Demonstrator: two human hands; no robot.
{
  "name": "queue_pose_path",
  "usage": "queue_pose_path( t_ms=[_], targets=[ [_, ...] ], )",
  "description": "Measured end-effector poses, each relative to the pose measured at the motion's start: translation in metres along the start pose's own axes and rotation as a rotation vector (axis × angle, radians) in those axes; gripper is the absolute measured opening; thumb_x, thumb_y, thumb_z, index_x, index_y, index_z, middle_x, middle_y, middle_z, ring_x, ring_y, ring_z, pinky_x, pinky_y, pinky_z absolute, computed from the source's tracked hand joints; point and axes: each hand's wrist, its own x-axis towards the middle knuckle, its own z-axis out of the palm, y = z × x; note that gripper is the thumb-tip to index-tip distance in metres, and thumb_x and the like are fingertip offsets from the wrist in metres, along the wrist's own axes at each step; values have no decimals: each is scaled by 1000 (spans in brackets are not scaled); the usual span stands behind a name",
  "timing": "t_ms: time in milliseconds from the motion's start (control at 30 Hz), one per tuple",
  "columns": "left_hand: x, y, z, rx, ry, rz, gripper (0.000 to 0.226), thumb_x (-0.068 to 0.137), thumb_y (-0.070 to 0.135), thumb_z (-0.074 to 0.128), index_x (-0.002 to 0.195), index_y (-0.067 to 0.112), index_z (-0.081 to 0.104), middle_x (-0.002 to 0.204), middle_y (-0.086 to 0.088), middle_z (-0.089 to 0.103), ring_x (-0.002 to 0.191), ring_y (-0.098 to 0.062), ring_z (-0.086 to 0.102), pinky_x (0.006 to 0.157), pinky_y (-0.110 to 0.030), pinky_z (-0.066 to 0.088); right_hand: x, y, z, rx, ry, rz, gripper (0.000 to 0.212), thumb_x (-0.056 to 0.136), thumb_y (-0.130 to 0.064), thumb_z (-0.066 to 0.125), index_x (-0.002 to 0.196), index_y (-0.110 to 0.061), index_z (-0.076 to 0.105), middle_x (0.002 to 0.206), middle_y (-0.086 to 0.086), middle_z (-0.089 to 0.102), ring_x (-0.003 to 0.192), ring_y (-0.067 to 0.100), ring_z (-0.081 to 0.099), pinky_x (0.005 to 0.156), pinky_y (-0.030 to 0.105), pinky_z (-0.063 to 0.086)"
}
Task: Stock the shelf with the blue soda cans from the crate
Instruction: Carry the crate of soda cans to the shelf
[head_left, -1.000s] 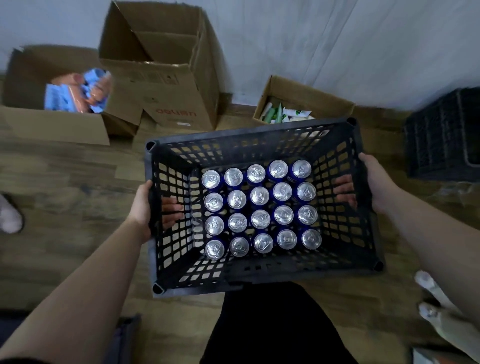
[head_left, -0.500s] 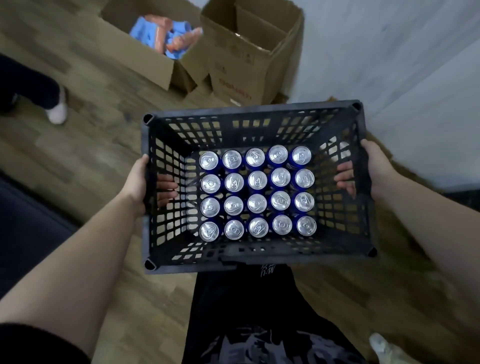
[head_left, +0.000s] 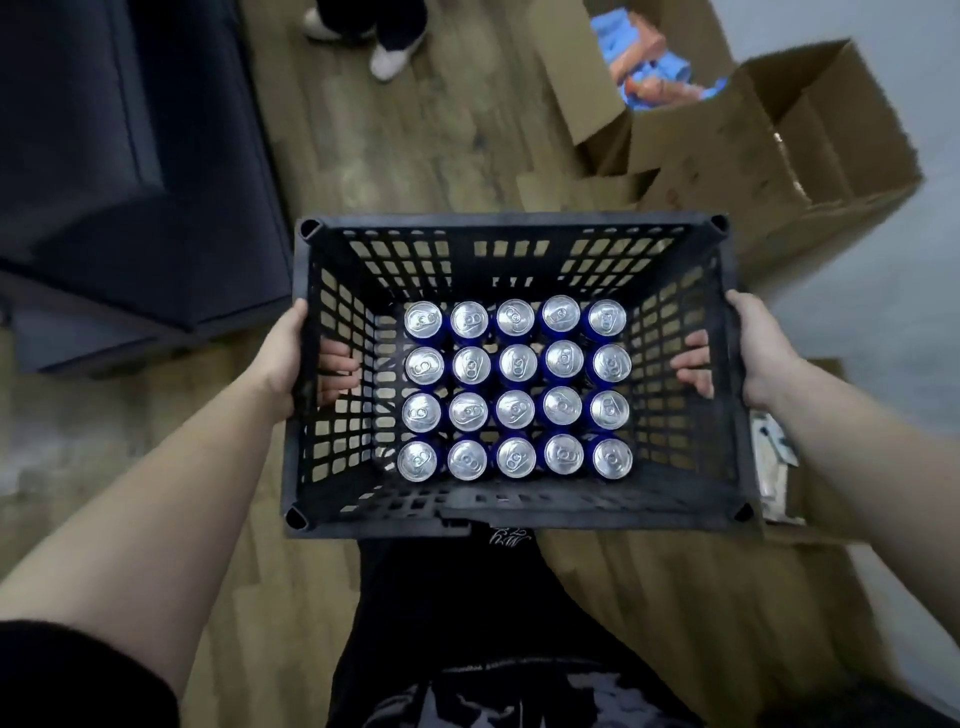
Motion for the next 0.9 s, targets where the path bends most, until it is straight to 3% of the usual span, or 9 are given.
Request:
queue_pose_path(
  t_ms=[233,500,900],
  targets=[
    [-35,-84,-104,-260,194,-18,82,91,69,19,103,0,62,95,-17,70,70,-26,70,58,-28,46,-7,-39,130,-292,-147,-109,72,88,-68,26,91,-5,59,93,22,67,64,28,58,54,28,40],
    [-84,-186,-218,-577,372,-66,76,92,58,14,95,1,64,77,-13,73,63,-26,71,58,-27,43,-49,-50,314,-599,-306,-222,68,90,-68,28,90,-7,58,75,16,68,58,25,58,52,28,39],
    [-164,-328,-399,-974,596,-172,75,89,57,15,94,0,63,73,-14,73,60,-31,70,57,-26,39,-161,9,606,-942,-516,-291,66,89,-68,28,82,-9,56,64,13,67,49,24,56,54,28,39]
  ],
)
